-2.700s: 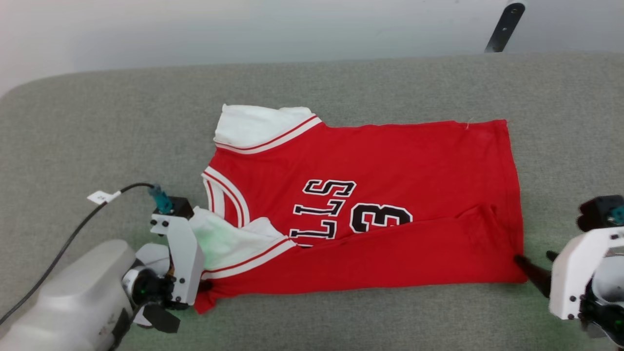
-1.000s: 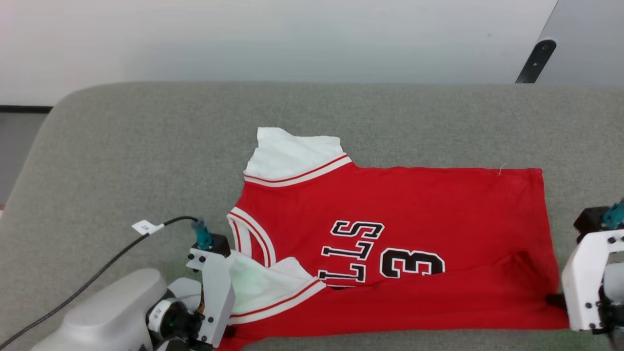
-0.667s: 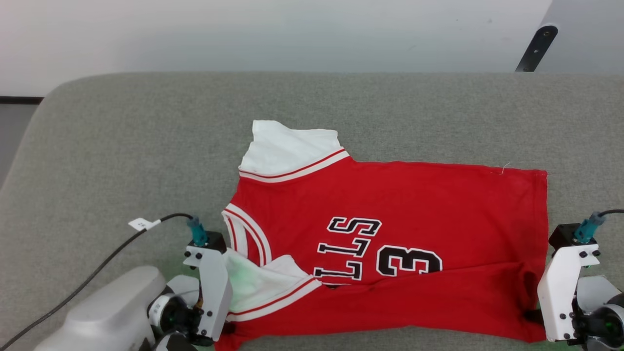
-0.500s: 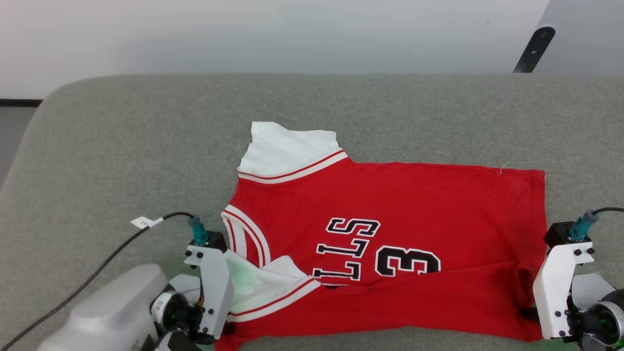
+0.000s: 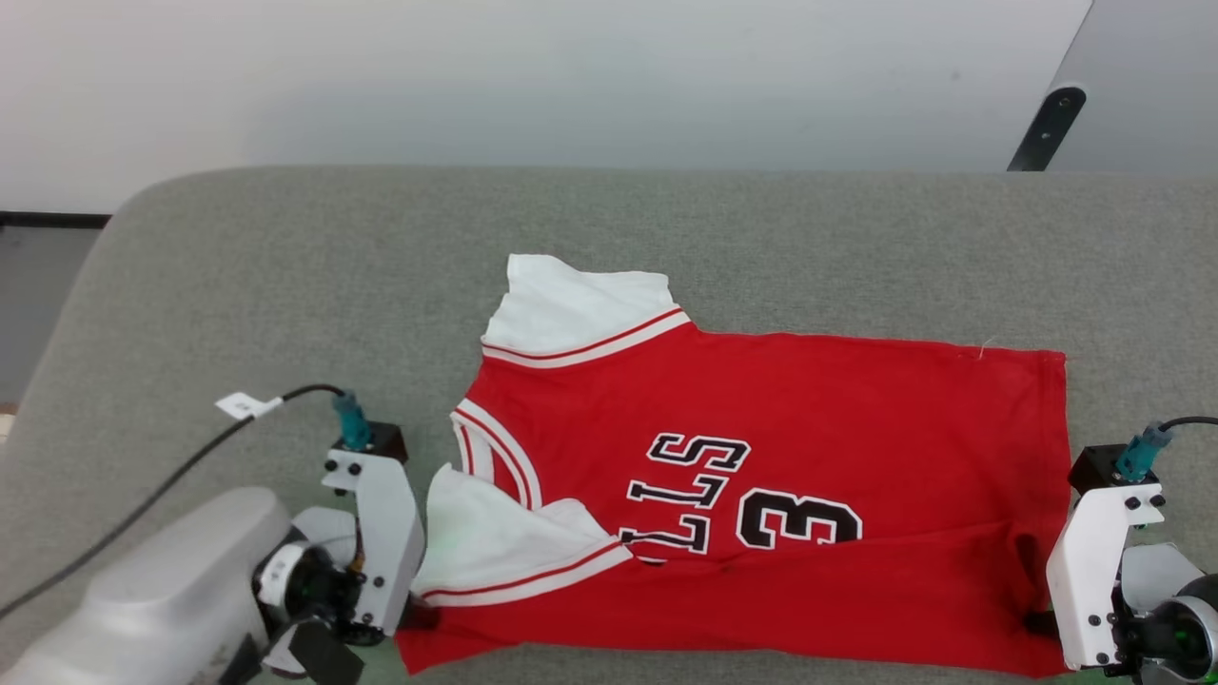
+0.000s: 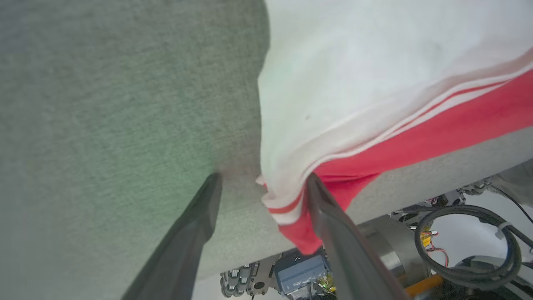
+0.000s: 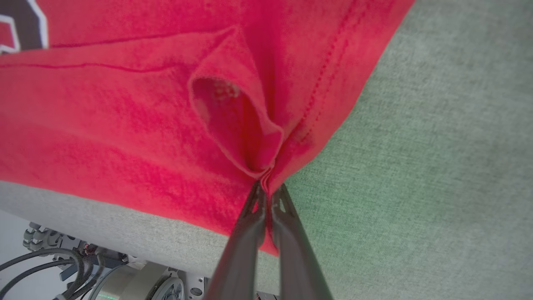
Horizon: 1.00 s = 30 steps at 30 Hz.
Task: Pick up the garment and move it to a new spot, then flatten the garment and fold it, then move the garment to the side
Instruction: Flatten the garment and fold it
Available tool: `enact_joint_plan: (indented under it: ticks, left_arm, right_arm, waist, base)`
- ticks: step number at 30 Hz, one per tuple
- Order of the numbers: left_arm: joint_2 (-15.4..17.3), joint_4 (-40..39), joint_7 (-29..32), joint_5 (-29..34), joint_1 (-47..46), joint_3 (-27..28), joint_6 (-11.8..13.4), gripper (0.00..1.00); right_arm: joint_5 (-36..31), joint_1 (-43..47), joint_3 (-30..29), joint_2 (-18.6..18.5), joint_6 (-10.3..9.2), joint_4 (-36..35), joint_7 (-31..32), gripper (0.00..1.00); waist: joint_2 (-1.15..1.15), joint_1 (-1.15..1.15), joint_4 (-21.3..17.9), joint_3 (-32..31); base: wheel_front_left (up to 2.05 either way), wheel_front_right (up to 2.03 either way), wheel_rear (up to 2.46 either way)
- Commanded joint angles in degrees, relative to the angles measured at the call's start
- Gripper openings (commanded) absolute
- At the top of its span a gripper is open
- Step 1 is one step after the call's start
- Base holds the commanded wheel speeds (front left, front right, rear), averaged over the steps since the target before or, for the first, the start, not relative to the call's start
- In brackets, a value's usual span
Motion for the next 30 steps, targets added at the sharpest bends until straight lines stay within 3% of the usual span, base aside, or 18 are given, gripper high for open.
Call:
enact_joint_plan:
  ticks: [1,10,12,13,14,15,24,30]
  left_arm:
    - [1.0,-1.3,0.2,0.2,-0.3,0.3,1.0,1.0]
    - [6.0,-10.5,-2.3,-1.2,2.8,2.4,5.5,1.0]
    - [6.7,-12.2,-3.6,-0.9,3.5,2.7,5.5,1.0]
    - [6.8,-12.7,-4.6,-1.2,3.9,3.2,5.9,1.0]
    - [7.0,-13.2,-5.6,-1.6,4.3,3.7,6.2,1.0]
    - [7.3,-13.8,-6.7,-1.1,4.5,4.1,6.2,1.0]
    - [8.0,-14.7,-15.1,-0.1,6.7,6.7,5.6,1.0]
    - [7.4,-15.1,-21.3,0.2,7.8,8.8,4.0,1.0]
  right_arm:
    - [0.2,0.1,-0.1,-0.1,-0.1,0.5,-0.2,0.0]
    - [-0.8,1.4,-0.8,-0.6,-0.1,3.2,-1.1,0.0]
    - [-0.9,1.7,-1.1,-0.6,-0.1,3.9,-1.6,0.07]
    - [-1.1,1.7,-1.2,-0.7,-0.1,4.3,-1.6,0.26]
    - [-1.5,1.6,-1.1,-0.9,-0.1,4.3,-2.0,0.52]
    - [-1.7,1.6,-1.5,-1.0,-0.1,4.4,-2.5,1.0]
    - [-2.4,3.3,-4.6,-2.2,-0.1,3.3,-4.3,1.0]
    - [-2.5,6.6,-9.6,-2.4,-0.1,-3.2,-8.5,1.0]
  waist:
    - [0.0,0.0,0.4,-0.4]
    - [0.0,0.0,1.6,-1.7]
    - [0.0,0.0,1.8,-2.1]
    - [0.0,0.0,1.9,-2.3]
    - [0.0,0.0,2.0,-2.5]
    - [0.0,0.0,2.1,-2.7]
    - [0.0,0.0,2.6,-6.2]
    - [0.0,0.0,3.4,-7.8]
  base:
    - [0.0,0.0,0.0]
    - [0.0,0.0,0.0]
    - [0.0,0.0,0.0]
    - [0.0,0.0,0.0]
    - [0.0,0.0,0.0]
    - [0.0,0.0,0.0]
    - [0.0,0.0,0.0]
    - [0.0,0.0,0.0]
